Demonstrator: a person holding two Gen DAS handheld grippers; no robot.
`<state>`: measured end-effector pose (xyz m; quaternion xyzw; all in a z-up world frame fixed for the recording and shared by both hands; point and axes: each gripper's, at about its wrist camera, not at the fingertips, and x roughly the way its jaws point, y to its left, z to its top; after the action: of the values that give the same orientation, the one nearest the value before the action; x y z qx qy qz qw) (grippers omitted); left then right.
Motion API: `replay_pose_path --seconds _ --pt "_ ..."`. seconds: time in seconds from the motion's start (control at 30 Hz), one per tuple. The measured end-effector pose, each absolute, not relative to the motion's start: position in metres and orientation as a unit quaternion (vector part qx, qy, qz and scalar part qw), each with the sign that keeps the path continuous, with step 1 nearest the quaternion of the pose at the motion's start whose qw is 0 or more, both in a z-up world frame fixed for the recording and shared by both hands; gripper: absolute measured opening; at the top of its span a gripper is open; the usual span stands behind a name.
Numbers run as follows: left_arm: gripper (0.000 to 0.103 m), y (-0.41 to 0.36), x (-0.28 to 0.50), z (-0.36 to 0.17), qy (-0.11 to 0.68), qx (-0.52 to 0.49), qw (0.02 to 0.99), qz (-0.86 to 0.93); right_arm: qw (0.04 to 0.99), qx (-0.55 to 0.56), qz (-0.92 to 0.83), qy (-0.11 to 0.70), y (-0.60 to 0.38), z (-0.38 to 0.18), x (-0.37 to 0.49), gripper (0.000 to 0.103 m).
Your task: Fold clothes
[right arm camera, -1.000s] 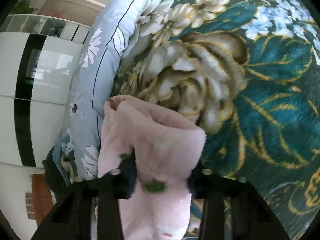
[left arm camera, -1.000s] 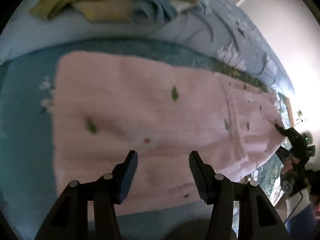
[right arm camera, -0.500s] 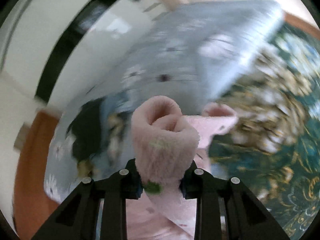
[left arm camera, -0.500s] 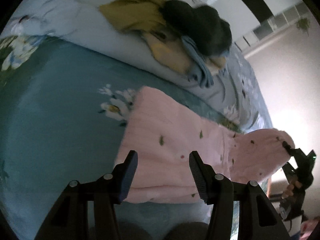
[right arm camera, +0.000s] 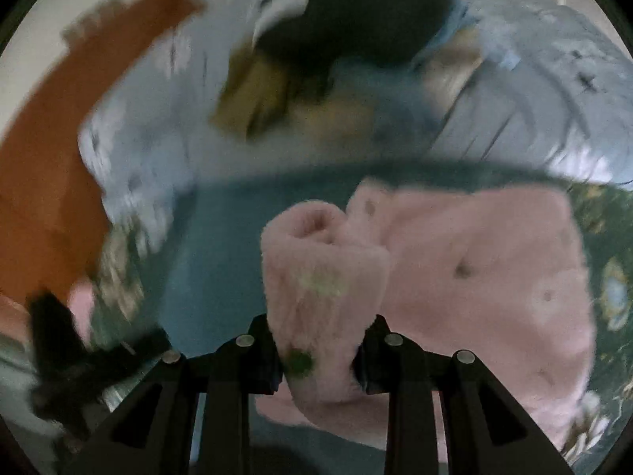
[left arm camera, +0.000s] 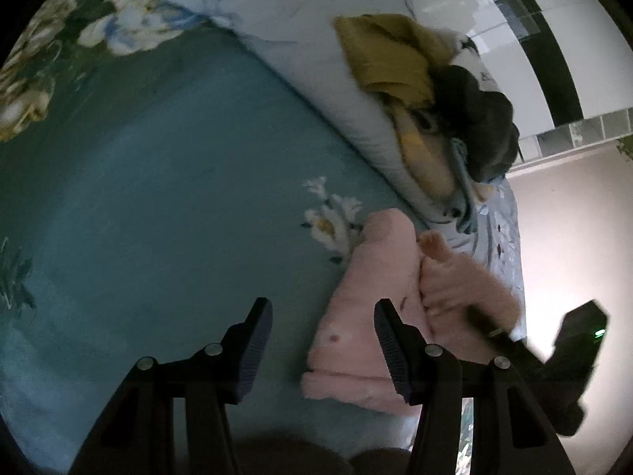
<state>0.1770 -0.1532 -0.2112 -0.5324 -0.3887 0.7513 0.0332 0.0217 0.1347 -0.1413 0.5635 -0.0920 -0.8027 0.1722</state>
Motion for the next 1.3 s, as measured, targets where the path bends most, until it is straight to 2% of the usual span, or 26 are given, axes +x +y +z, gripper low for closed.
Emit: replay_pose_path --seconds 0.1,0.27,0.37,0.5,0.53,0.63,0.8,1.03,1.3 --pt "0.058 -0.153 0.174 -0.218 -0.395 -0.539 0.038 0.743 0.168 0.587 -0.790 -0.060 0.117 -0.166 0.031 0.032" --pt "0.058 -0.137 0.160 -0.224 -0.394 -0.547 0.059 0.737 0.168 0.589 -0.789 -0.047 0.116 -0.162 0.032 0.036" --pt "0.059 -0.125 0.155 -0.223 -0.391 -0.546 0.073 0.737 0.177 0.593 -0.785 -0.036 0.113 -0.157 0.029 0.044" --pt "0.059 -0.112 0.145 -0.225 -0.393 -0.548 0.091 0.733 0.208 0.598 -0.774 -0.027 0.107 -0.154 0.036 0.059" --pt "0.060 -0.110 0.142 -0.226 -0.393 -0.549 0.095 0.732 0.217 0.599 -0.770 -0.029 0.107 -0.152 0.038 0.060" --pt "0.060 -0.106 0.137 -0.227 -0.392 -0.550 0.107 0.730 0.238 0.594 -0.766 -0.055 0.115 -0.145 0.037 0.060" --pt "0.061 -0.097 0.125 -0.227 -0.384 -0.550 0.134 0.729 0.183 0.564 -0.800 -0.096 0.170 -0.130 0.021 0.062" --pt "0.062 -0.084 0.090 -0.227 -0.379 -0.547 0.183 0.723 0.046 0.591 -0.788 -0.166 0.260 -0.164 0.011 0.062" --pt "0.064 -0.068 0.038 -0.243 -0.393 -0.558 0.213 0.699 0.026 0.594 -0.781 -0.192 0.297 -0.177 0.019 0.062"
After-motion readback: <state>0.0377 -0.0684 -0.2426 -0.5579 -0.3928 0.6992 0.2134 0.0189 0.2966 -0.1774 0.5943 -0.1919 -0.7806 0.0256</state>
